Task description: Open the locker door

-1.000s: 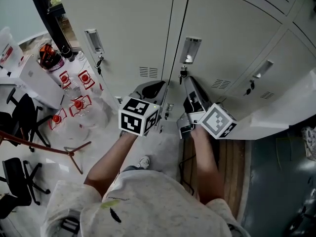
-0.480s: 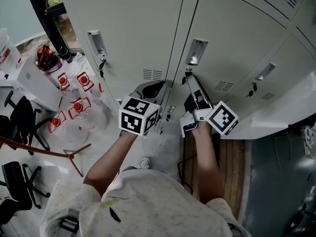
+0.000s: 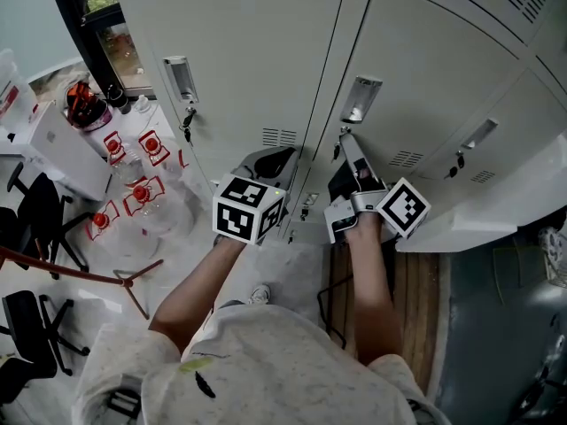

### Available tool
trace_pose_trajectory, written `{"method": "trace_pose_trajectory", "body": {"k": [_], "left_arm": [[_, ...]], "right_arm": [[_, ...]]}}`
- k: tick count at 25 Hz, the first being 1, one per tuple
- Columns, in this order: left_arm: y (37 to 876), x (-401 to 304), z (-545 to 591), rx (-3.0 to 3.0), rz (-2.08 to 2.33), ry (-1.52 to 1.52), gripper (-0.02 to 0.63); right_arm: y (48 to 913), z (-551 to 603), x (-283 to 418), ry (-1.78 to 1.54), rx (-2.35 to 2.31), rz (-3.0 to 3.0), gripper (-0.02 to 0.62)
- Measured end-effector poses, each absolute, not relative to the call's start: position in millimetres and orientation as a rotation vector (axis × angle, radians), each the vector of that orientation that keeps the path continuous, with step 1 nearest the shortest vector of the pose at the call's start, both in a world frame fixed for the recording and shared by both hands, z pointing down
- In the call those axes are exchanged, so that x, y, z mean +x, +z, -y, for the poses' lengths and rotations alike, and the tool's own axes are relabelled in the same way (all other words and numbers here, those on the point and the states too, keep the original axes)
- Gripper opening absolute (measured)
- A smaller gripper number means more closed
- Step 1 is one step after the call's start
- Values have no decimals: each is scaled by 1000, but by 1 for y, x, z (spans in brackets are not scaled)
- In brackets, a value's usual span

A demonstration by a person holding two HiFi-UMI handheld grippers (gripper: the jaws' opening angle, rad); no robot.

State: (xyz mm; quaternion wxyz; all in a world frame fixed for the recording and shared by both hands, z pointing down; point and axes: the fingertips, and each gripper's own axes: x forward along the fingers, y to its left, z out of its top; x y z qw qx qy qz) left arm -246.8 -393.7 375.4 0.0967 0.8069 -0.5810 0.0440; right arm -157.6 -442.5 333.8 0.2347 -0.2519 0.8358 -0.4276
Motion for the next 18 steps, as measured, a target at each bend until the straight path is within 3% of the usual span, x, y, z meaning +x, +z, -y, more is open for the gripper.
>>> {"method": "trace_pose_trajectory", "body": {"k": [18], "left_arm": [[374,-240,387,2372,1737,120,6]], "right_arm": [[340,439,-153,-1313,-618,-2155,38]]}}
